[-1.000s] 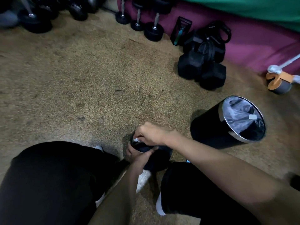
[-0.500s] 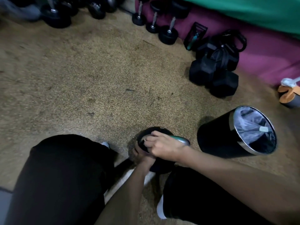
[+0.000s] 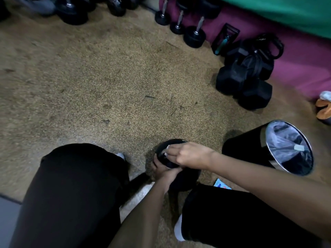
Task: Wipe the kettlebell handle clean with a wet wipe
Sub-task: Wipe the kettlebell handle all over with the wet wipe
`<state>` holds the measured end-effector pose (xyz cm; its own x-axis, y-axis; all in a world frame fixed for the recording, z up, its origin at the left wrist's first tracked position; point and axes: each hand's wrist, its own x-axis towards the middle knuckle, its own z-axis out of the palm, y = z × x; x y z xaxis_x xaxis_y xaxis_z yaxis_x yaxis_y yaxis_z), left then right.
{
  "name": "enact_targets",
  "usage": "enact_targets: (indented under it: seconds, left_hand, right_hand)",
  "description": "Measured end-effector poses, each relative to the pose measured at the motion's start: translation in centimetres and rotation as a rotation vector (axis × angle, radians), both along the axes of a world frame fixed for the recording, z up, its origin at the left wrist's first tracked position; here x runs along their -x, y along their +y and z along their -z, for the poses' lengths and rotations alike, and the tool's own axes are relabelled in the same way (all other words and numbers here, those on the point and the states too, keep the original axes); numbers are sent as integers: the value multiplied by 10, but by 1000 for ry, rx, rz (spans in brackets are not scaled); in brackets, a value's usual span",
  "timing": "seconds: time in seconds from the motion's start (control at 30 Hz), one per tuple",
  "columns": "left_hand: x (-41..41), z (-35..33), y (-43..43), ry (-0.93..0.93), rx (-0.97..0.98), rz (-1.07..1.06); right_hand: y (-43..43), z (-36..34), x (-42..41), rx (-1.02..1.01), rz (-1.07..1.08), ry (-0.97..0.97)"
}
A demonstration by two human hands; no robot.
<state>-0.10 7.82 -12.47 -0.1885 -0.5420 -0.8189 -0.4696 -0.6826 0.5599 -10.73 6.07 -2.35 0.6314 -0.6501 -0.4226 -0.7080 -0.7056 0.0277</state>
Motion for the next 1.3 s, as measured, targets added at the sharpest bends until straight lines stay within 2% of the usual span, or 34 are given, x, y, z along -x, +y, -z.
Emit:
enact_targets:
  seconds: [0.07, 0.13, 0.3, 0.37, 0.47, 0.53, 0.7, 0.83, 1.0, 1.13, 1.3]
  left_hand:
    - [0, 2, 0, 6, 2, -9]
    - [1, 4, 0, 6, 4, -17]
    - [4, 18, 5, -7, 45, -92]
    - [3, 22, 6, -8, 54, -93]
    - [3, 23, 6, -8, 58, -97]
    - [3, 23, 5, -20, 54, -89]
    - [4, 29, 7, -51, 73, -85]
    - [5, 31, 7, -45, 73, -100]
    - [5, 30, 8, -60, 67, -83]
    - [3, 16, 5, -18, 64, -82]
    - [2, 1, 1, 0, 49, -65]
  right_hand:
    - [-5, -5, -2, 1, -23, -4]
    - [-8, -4, -10, -88, -20, 15]
    - [-33, -17, -14, -217, 424, -5]
    - [-35, -22, -12, -235, 464, -32]
    - [-34, -25, -16, -271, 442, 26]
    - [-37, -24, -16, -272, 471, -20]
    - [-45, -22, -9, -334, 713, -121]
    - [-44, -19, -11, -306, 676, -92]
    - [-45, -14, -7, -370, 772, -249]
    - [-46, -10, -5, -336, 836, -204]
    - [-53, -18, -7, -363, 779, -205]
